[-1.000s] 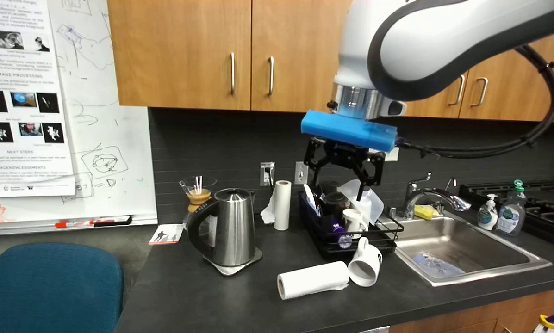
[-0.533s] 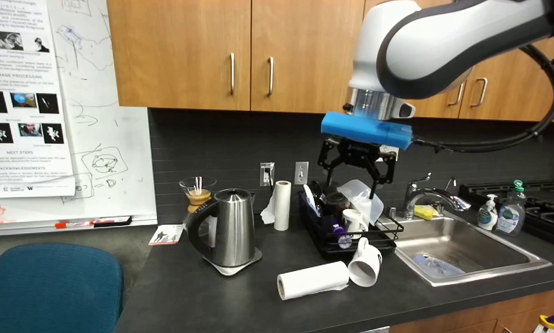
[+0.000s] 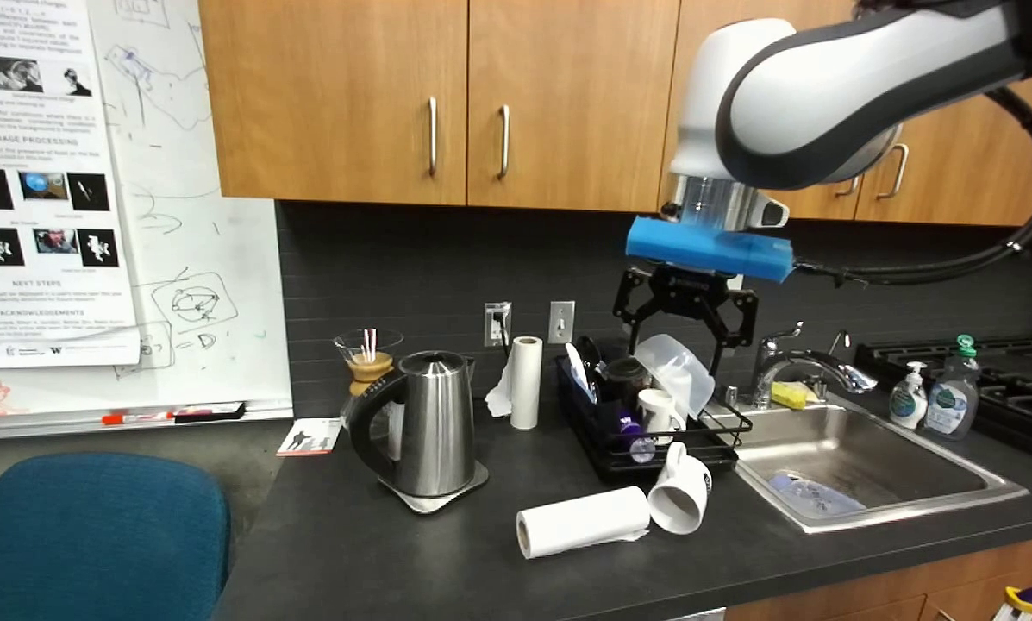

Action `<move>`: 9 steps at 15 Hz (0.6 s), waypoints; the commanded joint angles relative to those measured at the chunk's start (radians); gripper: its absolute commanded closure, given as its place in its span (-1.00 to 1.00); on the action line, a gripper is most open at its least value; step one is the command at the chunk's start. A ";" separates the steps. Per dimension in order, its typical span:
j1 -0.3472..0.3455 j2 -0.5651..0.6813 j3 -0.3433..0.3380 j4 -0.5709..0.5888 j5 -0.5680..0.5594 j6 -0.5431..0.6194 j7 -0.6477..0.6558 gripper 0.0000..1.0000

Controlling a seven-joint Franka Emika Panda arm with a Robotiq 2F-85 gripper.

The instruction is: Open the door to the cupboard

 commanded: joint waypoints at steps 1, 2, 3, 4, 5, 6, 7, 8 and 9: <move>-0.012 -0.017 0.000 -0.003 0.038 -0.016 -0.041 -1.00; -0.011 -0.014 0.000 0.000 0.042 -0.016 -0.045 -1.00; -0.010 -0.010 0.001 0.003 0.047 -0.016 -0.053 -1.00; -0.008 -0.006 0.001 0.008 0.050 -0.018 -0.065 -1.00; -0.022 -0.002 0.019 0.001 0.036 -0.004 -0.041 -1.00; -0.023 -0.002 0.021 0.001 0.036 -0.004 -0.043 -1.00; -0.024 -0.001 0.023 0.001 0.036 -0.004 -0.042 -1.00; -0.025 -0.001 0.024 0.001 0.036 -0.004 -0.042 -1.00; -0.026 -0.001 0.025 0.001 0.035 -0.004 -0.042 -1.00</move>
